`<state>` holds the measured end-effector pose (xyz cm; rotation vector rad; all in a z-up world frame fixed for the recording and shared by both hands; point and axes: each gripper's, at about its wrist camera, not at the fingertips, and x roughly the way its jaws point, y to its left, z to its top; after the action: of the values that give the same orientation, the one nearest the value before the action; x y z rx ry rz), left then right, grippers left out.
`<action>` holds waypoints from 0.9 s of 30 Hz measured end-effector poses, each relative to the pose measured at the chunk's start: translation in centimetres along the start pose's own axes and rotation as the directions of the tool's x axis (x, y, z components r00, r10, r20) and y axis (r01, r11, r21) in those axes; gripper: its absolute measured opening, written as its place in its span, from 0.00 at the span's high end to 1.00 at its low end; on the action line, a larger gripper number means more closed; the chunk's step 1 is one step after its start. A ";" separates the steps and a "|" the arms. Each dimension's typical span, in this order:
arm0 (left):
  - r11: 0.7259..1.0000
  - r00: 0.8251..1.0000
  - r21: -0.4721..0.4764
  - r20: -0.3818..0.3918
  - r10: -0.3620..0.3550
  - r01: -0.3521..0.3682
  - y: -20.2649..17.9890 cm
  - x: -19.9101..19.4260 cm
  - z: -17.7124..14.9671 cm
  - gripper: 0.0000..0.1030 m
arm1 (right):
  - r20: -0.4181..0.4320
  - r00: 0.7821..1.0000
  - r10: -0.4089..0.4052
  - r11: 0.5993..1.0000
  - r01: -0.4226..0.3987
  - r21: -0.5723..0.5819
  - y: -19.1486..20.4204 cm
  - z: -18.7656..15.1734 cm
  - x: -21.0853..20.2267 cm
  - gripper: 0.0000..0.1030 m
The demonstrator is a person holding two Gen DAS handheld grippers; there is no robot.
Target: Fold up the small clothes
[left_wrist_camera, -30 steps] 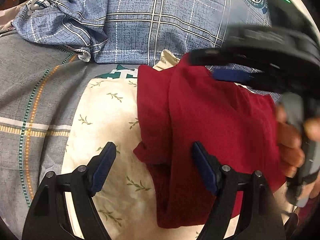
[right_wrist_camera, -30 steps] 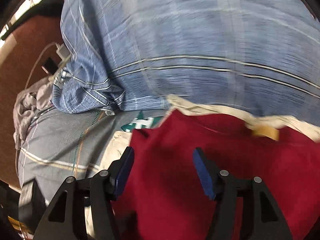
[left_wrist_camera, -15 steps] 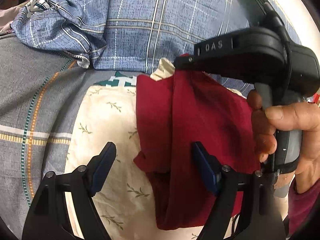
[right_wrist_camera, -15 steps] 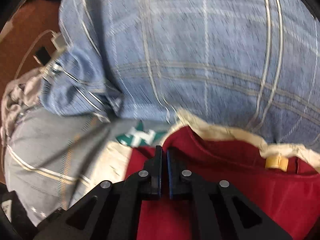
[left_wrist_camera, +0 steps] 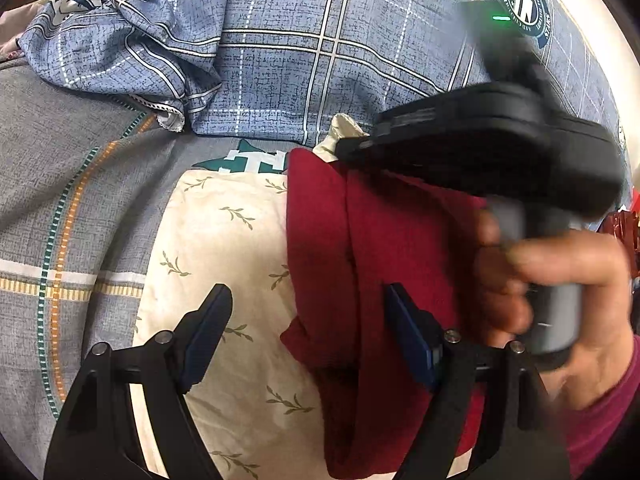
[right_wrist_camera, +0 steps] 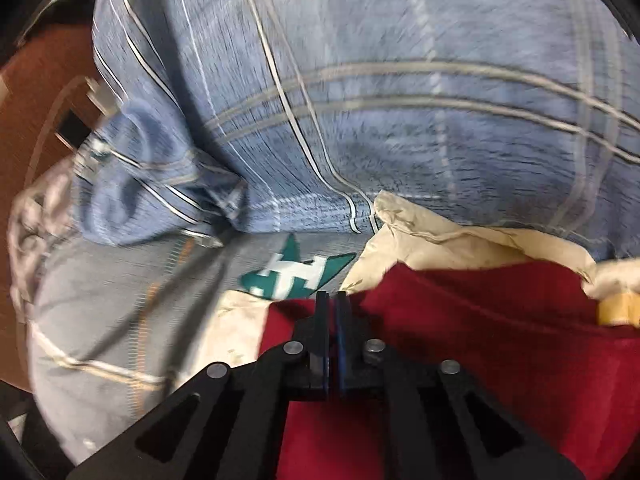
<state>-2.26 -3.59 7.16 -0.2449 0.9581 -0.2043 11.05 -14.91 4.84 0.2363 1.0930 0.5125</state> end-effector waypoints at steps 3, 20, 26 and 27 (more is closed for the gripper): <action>1.000 1.000 -0.001 0.009 0.001 -0.001 -0.1 -0.2 -0.1 0.24 | 0.026 0.999 -0.026 0.999 0.026 -0.031 0.2 -0.5 -2.8 0.57; 0.992 0.992 0.028 0.018 -0.125 0.124 -0.8 -1.0 0.1 0.24 | 0.024 0.991 -0.135 0.986 0.137 -0.092 0.2 -1.0 -3.1 0.94; 0.992 0.994 0.061 -0.008 -0.106 0.107 -1.5 -0.1 0.0 0.59 | 0.053 0.996 -0.075 0.994 0.079 -0.080 -0.2 -0.6 -4.8 0.94; 0.993 0.995 0.058 -0.005 -0.103 0.103 -1.3 -0.2 0.1 0.67 | 0.054 0.996 -0.064 0.995 0.068 -0.075 -0.3 -0.7 -4.8 0.94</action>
<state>-2.41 -4.79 7.74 -0.2411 0.9410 -0.3266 8.78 -17.64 8.11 0.1450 1.0255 0.4857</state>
